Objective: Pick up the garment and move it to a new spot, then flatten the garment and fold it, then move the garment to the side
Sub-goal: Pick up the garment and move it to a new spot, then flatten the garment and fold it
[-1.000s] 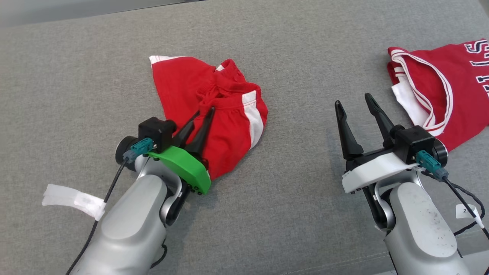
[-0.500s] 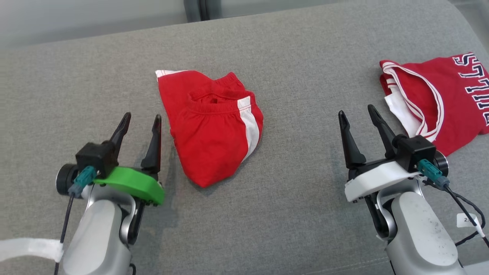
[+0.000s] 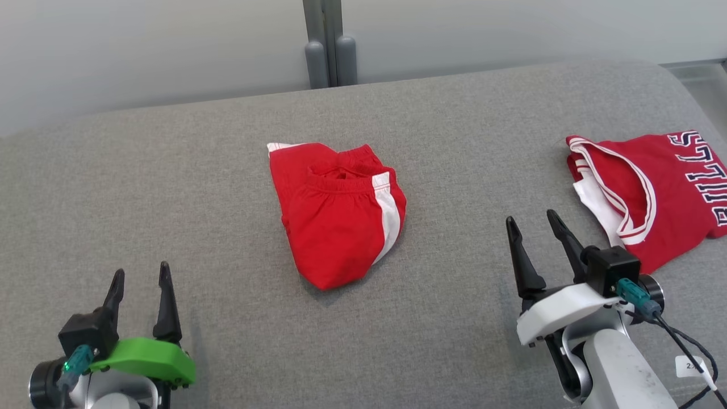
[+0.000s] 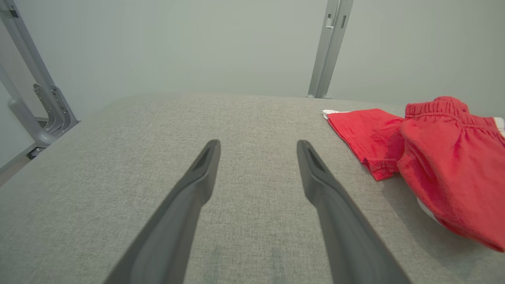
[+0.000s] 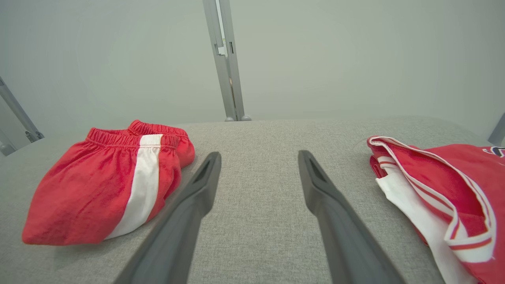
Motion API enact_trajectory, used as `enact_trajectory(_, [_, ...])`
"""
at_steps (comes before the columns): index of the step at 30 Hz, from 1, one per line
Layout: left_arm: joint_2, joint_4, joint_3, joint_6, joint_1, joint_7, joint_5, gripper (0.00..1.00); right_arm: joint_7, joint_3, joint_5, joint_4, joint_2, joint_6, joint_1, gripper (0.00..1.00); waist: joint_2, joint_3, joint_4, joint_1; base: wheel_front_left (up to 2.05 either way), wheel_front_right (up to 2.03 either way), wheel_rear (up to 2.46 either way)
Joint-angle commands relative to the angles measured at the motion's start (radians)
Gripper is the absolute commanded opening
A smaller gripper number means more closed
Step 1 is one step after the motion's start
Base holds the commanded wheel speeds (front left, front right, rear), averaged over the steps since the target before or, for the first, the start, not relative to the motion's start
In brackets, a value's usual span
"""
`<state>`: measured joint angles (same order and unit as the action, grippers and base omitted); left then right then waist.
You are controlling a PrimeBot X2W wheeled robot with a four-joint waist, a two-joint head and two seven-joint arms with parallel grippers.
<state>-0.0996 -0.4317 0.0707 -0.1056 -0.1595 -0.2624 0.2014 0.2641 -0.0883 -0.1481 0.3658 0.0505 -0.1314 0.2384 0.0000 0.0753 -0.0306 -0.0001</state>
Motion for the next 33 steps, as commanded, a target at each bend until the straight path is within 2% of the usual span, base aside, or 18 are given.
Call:
enact_trajectory(1, [0.004, 0.005, 0.007, 0.003, 0.019, -0.002, -0.008, 1.0, 0.0, 0.002, -0.004, 0.002, 0.002, 0.001, -0.015, 1.0, 0.0, -0.031, 0.007, 0.0001, 0.0, 0.0, 0.0])
enact_trajectory(14, [0.043, 0.05, 0.114, -0.011, 0.14, -0.002, -0.056, 1.0, 0.0, 0.02, -0.026, 0.014, 0.001, 0.002, -0.088, 1.0, 0.0, -0.091, 0.006, 0.0001, 0.0, 0.0, 0.0])
enact_trajectory(29, [0.048, 0.063, 0.094, -0.021, 0.15, -0.002, -0.035, 1.0, 0.0, 0.02, -0.021, 0.022, 0.001, 0.001, -0.092, 1.0, 0.0, -0.085, 0.014, 0.0001, 0.0, 0.0, 0.0])
enact_trajectory(33, [0.048, 0.067, 0.073, -0.022, 0.142, -0.002, -0.035, 1.0, 0.0, -0.021, -0.019, 0.032, 0.001, 0.001, -0.076, 1.0, 0.0, -0.072, 0.025, 0.0001, 0.0, 0.0, 0.0])
